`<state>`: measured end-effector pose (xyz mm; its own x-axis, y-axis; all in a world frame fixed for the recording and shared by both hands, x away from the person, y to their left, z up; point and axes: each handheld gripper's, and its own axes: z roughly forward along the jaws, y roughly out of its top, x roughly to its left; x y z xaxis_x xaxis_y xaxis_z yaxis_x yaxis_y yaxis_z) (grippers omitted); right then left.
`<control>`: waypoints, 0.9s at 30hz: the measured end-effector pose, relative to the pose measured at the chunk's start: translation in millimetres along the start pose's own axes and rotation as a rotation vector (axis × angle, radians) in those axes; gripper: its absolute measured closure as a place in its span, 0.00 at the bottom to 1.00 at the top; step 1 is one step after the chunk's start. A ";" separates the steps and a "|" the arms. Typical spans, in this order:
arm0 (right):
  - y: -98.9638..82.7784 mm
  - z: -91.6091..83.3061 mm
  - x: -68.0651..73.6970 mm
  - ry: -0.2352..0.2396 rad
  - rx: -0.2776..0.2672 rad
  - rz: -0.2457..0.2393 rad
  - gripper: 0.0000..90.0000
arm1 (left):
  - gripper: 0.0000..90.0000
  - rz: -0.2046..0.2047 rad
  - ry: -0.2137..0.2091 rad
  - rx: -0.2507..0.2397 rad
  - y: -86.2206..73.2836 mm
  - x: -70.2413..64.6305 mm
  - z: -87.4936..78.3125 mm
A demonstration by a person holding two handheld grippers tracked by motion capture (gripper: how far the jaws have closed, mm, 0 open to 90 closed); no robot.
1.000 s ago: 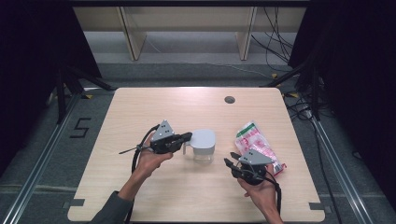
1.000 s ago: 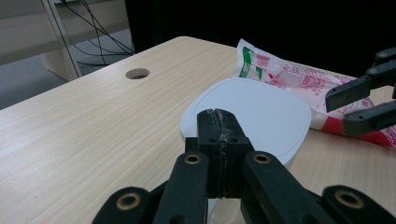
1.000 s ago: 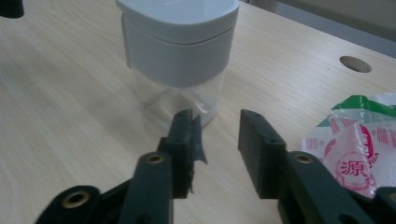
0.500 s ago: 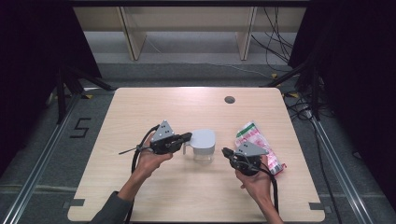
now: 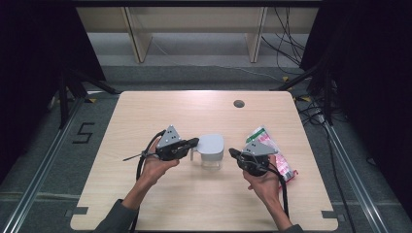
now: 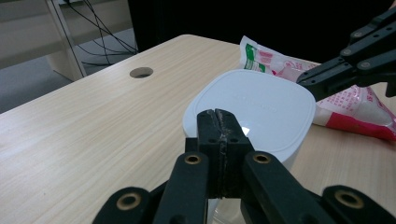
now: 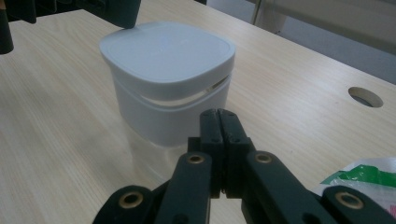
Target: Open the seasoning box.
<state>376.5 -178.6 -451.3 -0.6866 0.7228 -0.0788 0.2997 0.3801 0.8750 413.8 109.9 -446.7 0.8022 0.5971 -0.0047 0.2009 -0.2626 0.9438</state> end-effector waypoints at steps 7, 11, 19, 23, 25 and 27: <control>2.6 6.1 0.3 0.005 -0.004 -0.012 1.00 | 0.99 -0.004 0.000 -0.001 -0.3 0.8 0.2; 5.7 7.1 3.8 0.007 0.027 -0.047 1.00 | 0.99 0.001 0.004 -0.001 -0.6 0.4 0.0; 9.9 7.5 6.9 0.010 0.023 -0.057 1.00 | 0.99 -0.004 0.005 -0.003 -0.8 0.3 0.1; 9.4 10.6 6.2 0.017 0.036 -0.072 1.00 | 0.99 -0.013 0.003 -0.008 -1.3 0.6 0.1; 9.2 11.0 6.5 0.029 0.044 -0.060 1.00 | 0.99 -0.015 0.003 -0.005 -1.2 0.3 0.1; 9.8 10.5 6.3 0.018 0.031 -0.055 1.00 | 0.99 -0.011 0.001 -0.008 -1.3 1.0 0.0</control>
<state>382.1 -164.3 -448.2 -0.7141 0.6901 -0.1175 0.2813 0.4366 0.8546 414.3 110.8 -447.9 0.7996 0.6004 -0.0153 0.2057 -0.2500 0.9461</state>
